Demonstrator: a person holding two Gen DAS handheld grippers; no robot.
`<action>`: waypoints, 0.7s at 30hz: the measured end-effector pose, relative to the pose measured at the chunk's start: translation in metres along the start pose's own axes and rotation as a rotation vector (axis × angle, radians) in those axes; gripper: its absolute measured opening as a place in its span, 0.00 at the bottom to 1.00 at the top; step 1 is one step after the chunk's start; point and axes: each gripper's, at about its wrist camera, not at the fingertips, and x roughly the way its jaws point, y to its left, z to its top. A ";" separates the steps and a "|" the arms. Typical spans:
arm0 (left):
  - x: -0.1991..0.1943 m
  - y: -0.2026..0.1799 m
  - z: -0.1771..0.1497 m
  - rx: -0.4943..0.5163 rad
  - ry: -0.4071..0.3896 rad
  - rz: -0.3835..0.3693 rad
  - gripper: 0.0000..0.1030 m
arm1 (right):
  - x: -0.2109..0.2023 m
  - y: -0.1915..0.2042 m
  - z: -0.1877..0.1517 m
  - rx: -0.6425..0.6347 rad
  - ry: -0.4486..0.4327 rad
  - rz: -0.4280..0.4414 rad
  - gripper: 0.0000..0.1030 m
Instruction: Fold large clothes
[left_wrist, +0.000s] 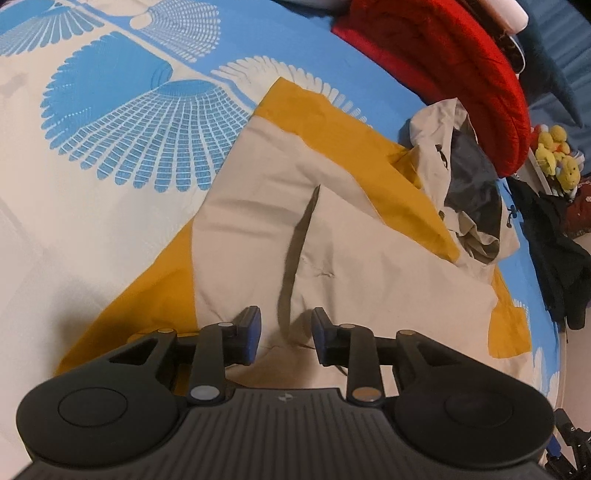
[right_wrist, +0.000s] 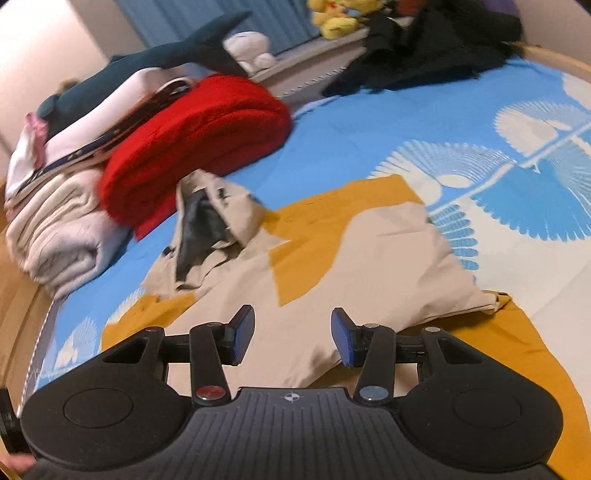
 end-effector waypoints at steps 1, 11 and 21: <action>0.001 -0.001 0.000 0.002 0.000 -0.003 0.32 | 0.002 -0.003 0.002 0.007 0.003 -0.004 0.47; -0.049 -0.024 -0.003 0.092 -0.169 -0.016 0.00 | 0.033 -0.026 -0.003 0.137 0.116 -0.022 0.47; -0.059 -0.035 -0.001 0.222 -0.277 0.153 0.13 | 0.057 -0.037 -0.011 0.160 0.186 -0.146 0.47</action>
